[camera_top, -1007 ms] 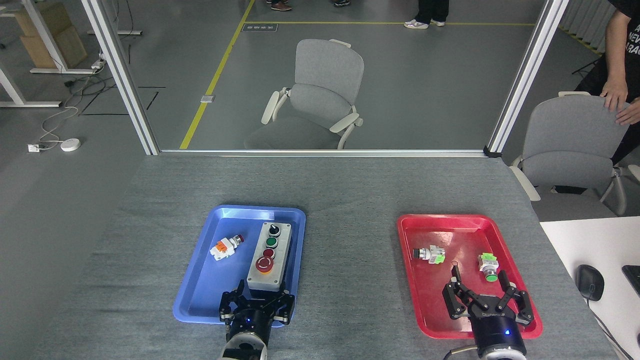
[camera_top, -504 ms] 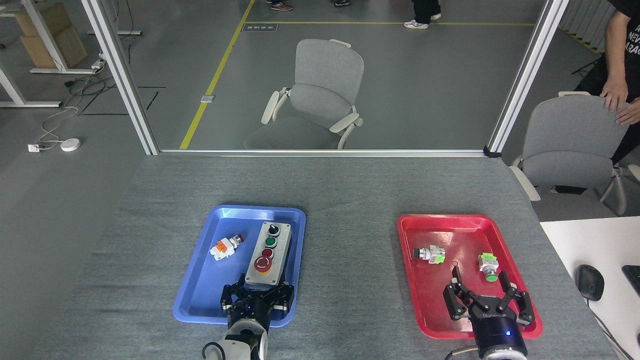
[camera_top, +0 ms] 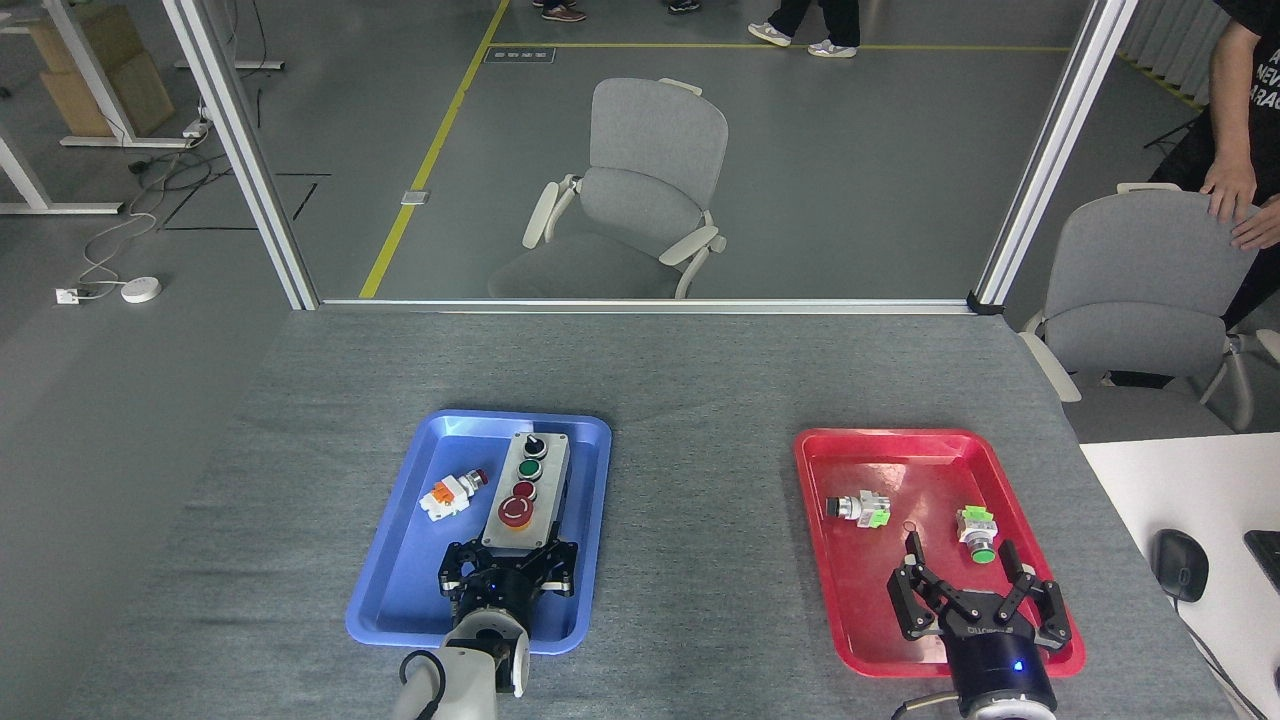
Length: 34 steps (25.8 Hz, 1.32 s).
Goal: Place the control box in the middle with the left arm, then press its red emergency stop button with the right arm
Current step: 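Slide the control box off the blue tray to the table middle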
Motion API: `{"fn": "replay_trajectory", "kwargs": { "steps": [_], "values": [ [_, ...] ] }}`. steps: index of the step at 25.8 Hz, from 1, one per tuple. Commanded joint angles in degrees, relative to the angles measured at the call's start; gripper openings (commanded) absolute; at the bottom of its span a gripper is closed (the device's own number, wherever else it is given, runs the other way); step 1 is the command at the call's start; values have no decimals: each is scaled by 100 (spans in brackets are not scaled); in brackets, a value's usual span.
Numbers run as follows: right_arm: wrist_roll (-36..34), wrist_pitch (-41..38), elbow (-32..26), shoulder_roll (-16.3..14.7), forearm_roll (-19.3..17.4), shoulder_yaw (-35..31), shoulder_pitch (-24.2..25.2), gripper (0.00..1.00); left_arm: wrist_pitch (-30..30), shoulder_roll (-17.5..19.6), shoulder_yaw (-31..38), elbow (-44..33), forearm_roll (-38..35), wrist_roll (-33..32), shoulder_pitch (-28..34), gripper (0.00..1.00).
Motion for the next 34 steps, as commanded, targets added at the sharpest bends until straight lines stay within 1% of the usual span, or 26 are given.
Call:
{"fn": "replay_trajectory", "kwargs": {
  "steps": [1, 3, 5, 8, 11, 14, 16, 17, 21, 24, 30, 34],
  "values": [
    [-12, -16, 0, -15, 0, 0, 0, 98, -65, 30, -8, -49, -9, 58, 23, 8],
    [-12, -25, 0, -24, -9, 0, 0, 98, -153, 30, 1, -101, -9, 93, 41, 0],
    [-12, -25, 0, -24, -9, 0, 0, 98, -197, 48, -8, -338, -9, 208, 67, 0],
    [-12, -25, 0, -32, -9, 0, 0, 98, -206, 294, 9, -734, 35, 287, 128, 0],
    [-12, -25, 0, -33, -18, 0, 0, 98, -250, 373, 1, -1331, 299, 287, 269, 0],
    [-12, -25, 0, -33, -9, 0, 0, 98, -320, 294, -78, -2087, 316, 278, 682, 0],
    [-12, -25, 0, -24, -18, 0, 0, 98, -267, 136, -413, -2263, 290, 278, 744, 0],
    [-12, -25, 0, -15, -18, 0, 0, 98, -232, 39, -623, -2255, 272, 278, 744, 0],
    [-12, -25, 0, 2, -18, 9, 9, 98, -118, -154, -1291, -2228, 220, 278, 717, 0],
    [-3, -25, 0, 20, -18, 0, 9, 98, 5, -181, -1775, -2167, 202, 225, 594, 0],
    [6, -25, 0, 29, -18, 18, 0, 98, 234, -181, -2636, -1499, 202, 190, 278, 0],
    [6, -25, 0, 47, -18, 9, 9, 98, 269, -181, -2970, -1121, 167, 190, 172, 0]
  ]
}}
